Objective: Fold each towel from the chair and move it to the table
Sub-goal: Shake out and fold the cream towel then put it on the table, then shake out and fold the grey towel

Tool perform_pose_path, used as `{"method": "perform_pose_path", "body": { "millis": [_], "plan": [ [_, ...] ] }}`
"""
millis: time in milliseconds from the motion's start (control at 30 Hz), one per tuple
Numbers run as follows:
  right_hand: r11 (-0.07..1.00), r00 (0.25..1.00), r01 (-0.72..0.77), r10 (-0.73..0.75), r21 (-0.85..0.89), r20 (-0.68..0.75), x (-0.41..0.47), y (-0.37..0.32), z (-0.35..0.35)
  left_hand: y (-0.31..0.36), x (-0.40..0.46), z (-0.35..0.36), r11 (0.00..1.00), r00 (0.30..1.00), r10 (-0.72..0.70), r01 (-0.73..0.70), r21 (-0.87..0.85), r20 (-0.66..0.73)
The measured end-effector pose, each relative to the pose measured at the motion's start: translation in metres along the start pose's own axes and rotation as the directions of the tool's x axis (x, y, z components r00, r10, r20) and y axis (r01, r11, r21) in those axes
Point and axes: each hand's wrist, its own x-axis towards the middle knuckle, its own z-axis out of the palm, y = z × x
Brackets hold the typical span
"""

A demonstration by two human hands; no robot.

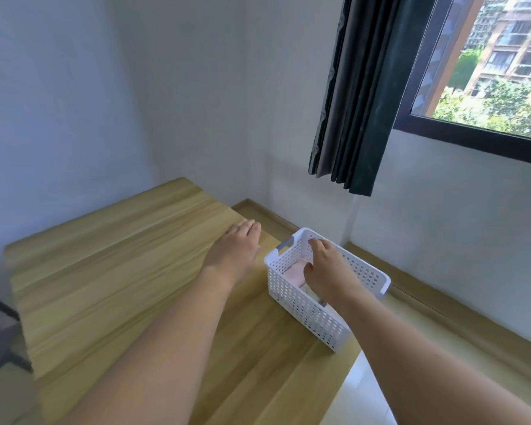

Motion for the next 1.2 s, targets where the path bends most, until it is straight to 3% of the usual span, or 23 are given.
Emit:
{"method": "perform_pose_path", "body": {
  "millis": [433, 867, 1000, 1200],
  "plan": [
    [0.999, 0.998, -0.037, 0.035, -0.034, -0.051, -0.055, -0.151, 0.044, -0.134, -0.099, -0.062, 0.999, 0.999, 0.015, -0.017, -0.030, -0.045],
    [0.999, 0.987, -0.008, 0.001, -0.043, -0.159, -0.114, -0.366, 0.110, -0.325, -0.212, -0.122, 0.991, 0.989, 0.136, -0.135, 0.025, -0.061],
    [0.999, 0.994, 0.036, -0.039, -0.030, -0.101, -0.117, -0.428, 0.134, -0.383, -0.242, -0.140, 0.997, 0.990, 0.072, -0.073, -0.005, -0.121],
    [0.997, 0.996, 0.076, -0.075, 0.022, -0.053, -0.119, -0.545, 0.199, -0.502, -0.293, -0.153, 0.999, 0.995, 0.044, -0.045, 0.000, -0.086]
  ]
}}
